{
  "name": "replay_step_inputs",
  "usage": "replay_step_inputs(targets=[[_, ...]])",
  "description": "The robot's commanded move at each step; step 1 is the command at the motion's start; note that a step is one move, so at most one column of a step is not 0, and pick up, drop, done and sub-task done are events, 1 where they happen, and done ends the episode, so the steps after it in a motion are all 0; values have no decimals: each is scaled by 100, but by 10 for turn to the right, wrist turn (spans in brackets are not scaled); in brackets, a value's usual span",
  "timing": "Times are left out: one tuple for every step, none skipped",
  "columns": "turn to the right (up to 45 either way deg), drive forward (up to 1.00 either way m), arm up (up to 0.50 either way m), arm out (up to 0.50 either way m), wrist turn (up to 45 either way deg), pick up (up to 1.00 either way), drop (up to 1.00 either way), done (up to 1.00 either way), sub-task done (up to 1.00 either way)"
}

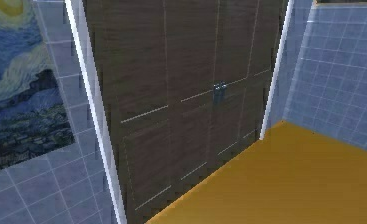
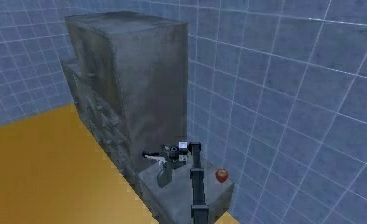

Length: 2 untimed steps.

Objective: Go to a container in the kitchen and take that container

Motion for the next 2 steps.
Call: replay_step_inputs(targets=[[0, 0, -30, 0, 0, 0, 0, 0, 0], [0, 0, 0, 0, 0, 100, 0, 0, 0]])
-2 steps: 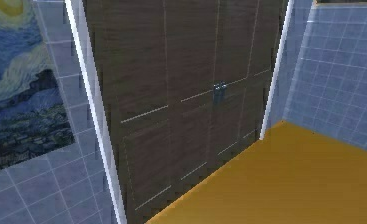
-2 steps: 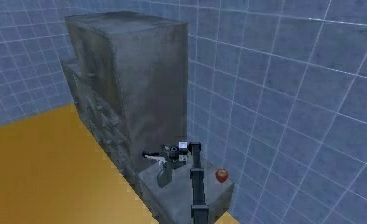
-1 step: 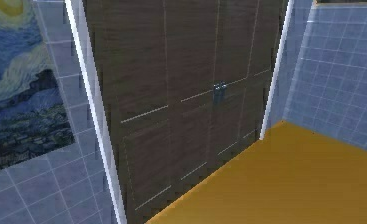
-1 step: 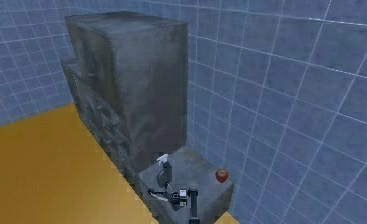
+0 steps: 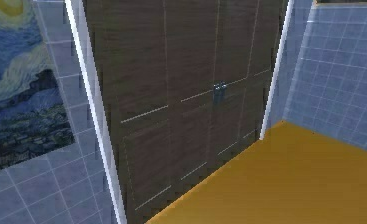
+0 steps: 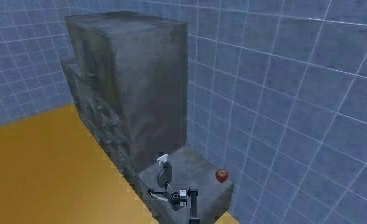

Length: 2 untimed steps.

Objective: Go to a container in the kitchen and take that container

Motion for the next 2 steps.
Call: replay_step_inputs(targets=[[0, 0, 10, 0, 0, 0, 0, 0, 0], [0, 0, 0, 0, 0, 0, 0, 100, 0]])
